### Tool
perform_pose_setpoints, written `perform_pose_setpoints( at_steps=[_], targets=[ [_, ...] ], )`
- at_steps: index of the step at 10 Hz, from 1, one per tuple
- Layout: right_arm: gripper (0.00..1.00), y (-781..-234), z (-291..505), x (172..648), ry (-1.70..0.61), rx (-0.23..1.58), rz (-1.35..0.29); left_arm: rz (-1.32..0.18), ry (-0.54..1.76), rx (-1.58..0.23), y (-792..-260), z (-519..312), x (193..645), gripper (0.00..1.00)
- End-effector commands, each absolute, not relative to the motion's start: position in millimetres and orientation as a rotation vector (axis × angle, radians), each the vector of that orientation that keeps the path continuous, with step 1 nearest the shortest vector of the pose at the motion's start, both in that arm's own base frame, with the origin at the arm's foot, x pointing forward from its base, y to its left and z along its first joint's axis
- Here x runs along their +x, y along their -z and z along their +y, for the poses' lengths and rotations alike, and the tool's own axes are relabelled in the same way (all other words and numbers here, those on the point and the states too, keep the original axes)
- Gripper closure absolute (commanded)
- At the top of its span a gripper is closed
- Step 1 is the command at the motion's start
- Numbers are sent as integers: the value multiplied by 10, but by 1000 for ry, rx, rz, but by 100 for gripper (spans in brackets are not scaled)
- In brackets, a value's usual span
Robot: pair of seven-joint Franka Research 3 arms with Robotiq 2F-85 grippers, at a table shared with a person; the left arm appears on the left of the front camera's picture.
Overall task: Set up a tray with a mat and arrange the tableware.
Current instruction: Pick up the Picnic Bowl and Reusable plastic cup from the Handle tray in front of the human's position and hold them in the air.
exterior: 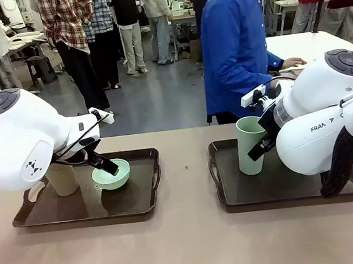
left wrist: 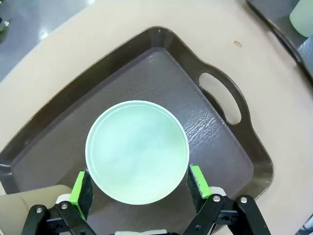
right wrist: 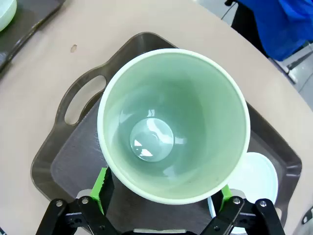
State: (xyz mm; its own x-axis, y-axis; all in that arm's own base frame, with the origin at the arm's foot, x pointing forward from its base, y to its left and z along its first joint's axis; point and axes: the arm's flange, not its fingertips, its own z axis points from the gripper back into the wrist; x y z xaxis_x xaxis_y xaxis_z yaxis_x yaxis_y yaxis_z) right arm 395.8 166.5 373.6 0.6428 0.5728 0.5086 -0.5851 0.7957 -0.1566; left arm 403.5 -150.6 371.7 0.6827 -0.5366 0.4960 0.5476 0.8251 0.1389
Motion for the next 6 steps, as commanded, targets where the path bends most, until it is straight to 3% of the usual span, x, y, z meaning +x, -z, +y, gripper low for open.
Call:
perform_pose_setpoints(
  at_steps=[1, 6],
  targets=[
    [0, -3737, 1670, 3956, -661, 23, -572, -550, 608, -21, -3717, -1506, 4034, 0],
    [0, -3737, 1670, 3956, -661, 23, -572, -550, 608, -21, -3717, -1506, 4034, 0]
  ],
)
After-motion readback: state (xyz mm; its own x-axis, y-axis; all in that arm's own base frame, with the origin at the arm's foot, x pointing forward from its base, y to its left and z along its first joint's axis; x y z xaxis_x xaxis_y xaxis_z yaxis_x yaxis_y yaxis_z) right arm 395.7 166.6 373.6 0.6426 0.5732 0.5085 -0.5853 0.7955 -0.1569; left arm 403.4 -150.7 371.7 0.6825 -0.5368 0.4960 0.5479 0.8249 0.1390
